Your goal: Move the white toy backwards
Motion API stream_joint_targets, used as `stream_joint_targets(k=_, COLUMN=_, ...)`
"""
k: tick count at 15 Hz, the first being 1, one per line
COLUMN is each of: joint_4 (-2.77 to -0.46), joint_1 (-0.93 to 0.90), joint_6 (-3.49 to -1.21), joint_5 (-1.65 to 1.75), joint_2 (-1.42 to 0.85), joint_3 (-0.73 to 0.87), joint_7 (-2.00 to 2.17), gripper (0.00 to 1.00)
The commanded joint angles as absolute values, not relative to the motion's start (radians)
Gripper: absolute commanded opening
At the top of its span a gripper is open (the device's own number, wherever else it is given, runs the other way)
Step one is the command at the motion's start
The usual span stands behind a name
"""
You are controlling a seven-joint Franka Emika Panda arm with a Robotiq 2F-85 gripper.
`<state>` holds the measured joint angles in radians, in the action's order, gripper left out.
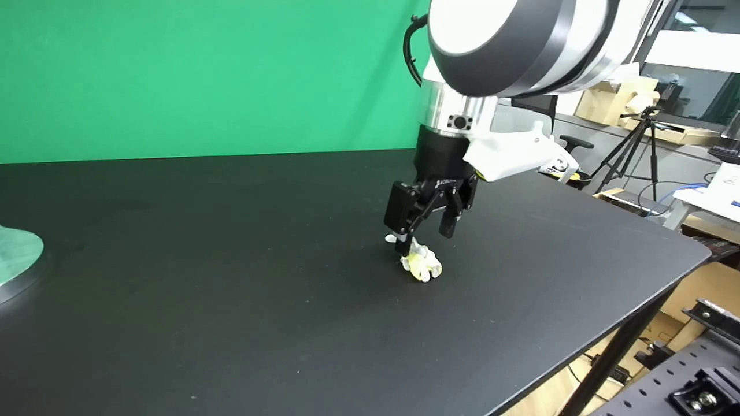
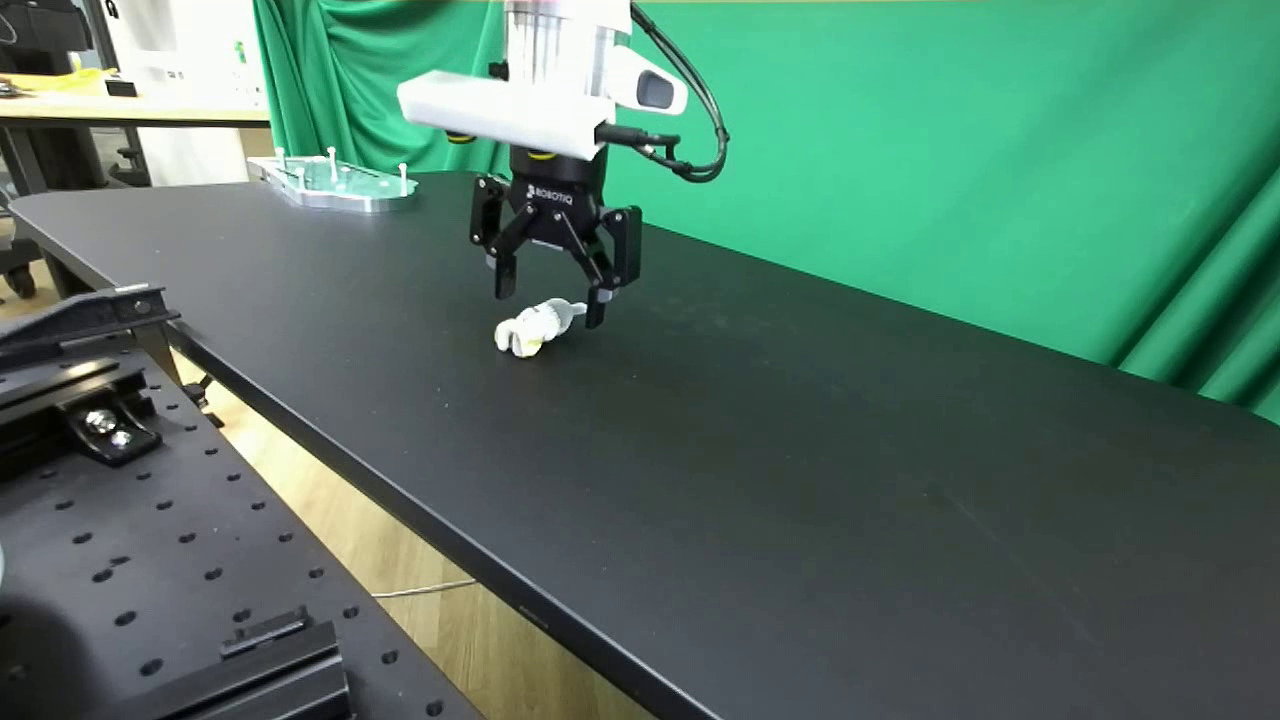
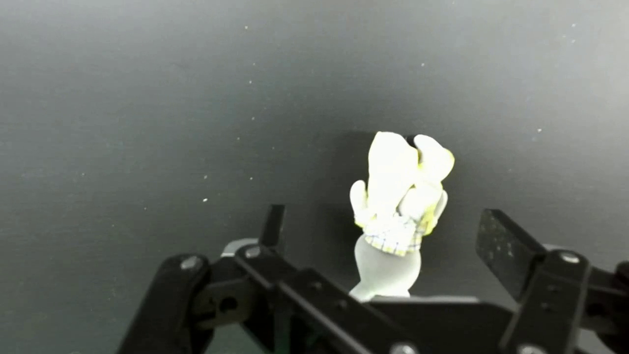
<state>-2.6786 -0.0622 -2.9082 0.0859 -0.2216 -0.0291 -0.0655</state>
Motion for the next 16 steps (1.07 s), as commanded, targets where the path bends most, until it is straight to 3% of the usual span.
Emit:
stream_joint_targets(k=1, joint_4=-2.628, joint_1=-0.093, joint_6=-2.938, joint_5=0.102, joint_2=-0.291, joint_3=0.005, joint_7=0.017, gripper=0.74)
stream_joint_targets(k=9, joint_4=-2.629, joint_1=-0.08, joint_6=-2.945, joint_5=0.056, joint_2=-0.286, joint_3=-0.031, joint_7=-0.005, gripper=0.19)
stream_joint_targets(k=16, joint_4=-2.599, joint_1=-0.087, joint_6=-2.907, joint_5=0.071, joint_2=-0.222, joint_3=-0.018, joint_7=-0.005, gripper=0.16)
